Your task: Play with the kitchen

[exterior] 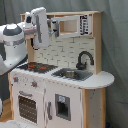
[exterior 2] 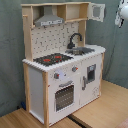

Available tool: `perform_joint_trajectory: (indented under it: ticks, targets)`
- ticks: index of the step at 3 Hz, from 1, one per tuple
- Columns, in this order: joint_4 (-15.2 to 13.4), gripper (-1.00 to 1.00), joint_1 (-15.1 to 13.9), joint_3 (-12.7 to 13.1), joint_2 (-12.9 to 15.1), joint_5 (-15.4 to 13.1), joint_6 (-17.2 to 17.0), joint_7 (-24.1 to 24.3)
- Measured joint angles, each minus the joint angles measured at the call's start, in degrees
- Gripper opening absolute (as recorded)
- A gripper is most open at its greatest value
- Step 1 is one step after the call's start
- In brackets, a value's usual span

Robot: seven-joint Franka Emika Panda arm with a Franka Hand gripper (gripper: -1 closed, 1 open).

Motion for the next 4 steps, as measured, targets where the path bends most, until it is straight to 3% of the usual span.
perform_joint_trajectory:
  ticks: [1, 3, 4]
  targets:
    - [-0.34, -1.00, 0.00, -2.42, 0.04, 0.00, 5.47, 0.41]
    - [-6.61, -1.00, 0.00, -8.45, -2.88, -0.04, 12.22, -0.02]
    - [-5.73, -1.00, -0.34, -8.89, 1.71, -0.04, 15.66, -0.36]
